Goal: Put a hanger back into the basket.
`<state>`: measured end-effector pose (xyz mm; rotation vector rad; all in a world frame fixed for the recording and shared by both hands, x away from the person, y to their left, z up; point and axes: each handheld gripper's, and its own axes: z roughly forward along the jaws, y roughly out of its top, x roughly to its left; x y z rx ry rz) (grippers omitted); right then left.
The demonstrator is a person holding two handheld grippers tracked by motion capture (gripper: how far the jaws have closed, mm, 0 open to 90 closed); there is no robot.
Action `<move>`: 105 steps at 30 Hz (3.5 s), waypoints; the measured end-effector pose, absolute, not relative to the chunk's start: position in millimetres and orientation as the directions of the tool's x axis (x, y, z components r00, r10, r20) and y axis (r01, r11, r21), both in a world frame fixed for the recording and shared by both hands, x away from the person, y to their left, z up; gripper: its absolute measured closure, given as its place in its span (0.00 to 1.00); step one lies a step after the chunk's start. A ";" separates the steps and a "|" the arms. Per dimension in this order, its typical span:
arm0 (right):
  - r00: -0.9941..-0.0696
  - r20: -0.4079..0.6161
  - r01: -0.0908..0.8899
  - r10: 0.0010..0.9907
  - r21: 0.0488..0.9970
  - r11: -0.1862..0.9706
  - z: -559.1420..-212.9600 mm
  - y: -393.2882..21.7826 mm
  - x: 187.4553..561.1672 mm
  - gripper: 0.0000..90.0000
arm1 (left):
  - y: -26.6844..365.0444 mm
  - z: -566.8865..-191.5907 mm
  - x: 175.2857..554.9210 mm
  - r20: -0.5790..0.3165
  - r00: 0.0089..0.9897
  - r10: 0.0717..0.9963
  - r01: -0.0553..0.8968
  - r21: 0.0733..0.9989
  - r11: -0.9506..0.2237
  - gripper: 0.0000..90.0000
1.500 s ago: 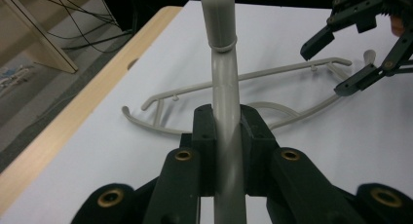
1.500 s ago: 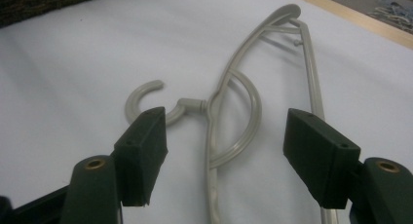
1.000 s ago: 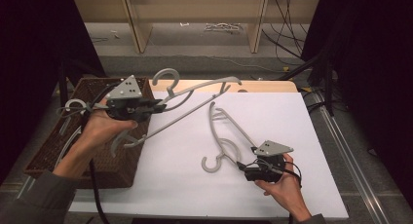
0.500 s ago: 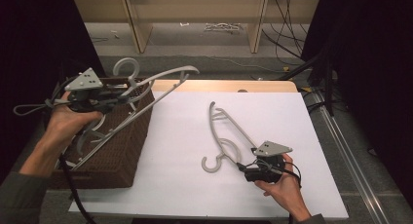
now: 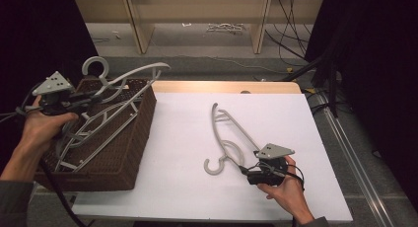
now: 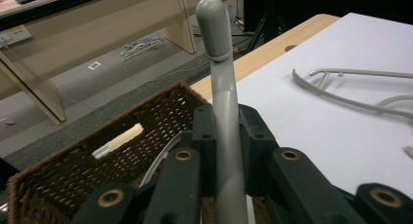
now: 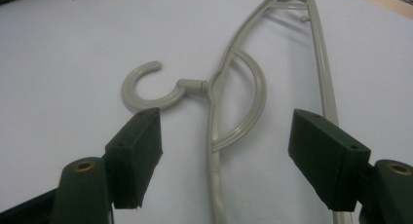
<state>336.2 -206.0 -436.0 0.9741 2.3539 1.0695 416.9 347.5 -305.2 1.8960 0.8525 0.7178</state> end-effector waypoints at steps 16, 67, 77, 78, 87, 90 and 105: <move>-0.687 -0.040 0.450 0.726 0.760 0.468 -437.5 -205.4 336.2 0.32 | 391.1 -333.8 416.9 0.141 0.549 0.824 0.307 0.883 -0.356 0.88; -0.697 -0.044 0.441 0.716 0.761 0.476 -440.2 -204.9 337.8 0.32 | 407.6 -416.4 442.6 0.129 0.533 0.836 0.563 0.684 -0.465 0.82; -0.699 -0.037 0.455 0.715 0.748 0.483 -441.8 -205.0 337.3 0.32 | 409.6 -423.3 444.7 0.147 0.444 0.884 0.598 0.686 -0.415 0.74; -0.698 -0.035 0.455 0.715 0.750 0.481 -441.5 -205.0 337.3 0.32 | 409.6 -422.4 444.2 0.150 0.431 0.890 0.617 0.671 -0.412 0.73; -0.696 -0.036 0.453 0.717 0.752 0.478 -442.3 -206.1 337.8 0.32 | 414.7 -404.1 431.9 0.136 0.304 0.943 0.596 0.745 -0.300 0.54; -0.697 -0.045 0.439 0.715 0.762 0.476 -442.2 -206.2 338.8 0.32 | 407.9 -392.7 422.4 0.137 0.310 0.941 0.560 0.774 -0.296 0.46; -0.692 -0.035 0.461 0.721 0.748 0.478 -444.5 -205.5 337.2 0.31 | 305.9 -346.3 352.0 -0.083 0.518 0.852 0.338 0.934 -0.114 0.25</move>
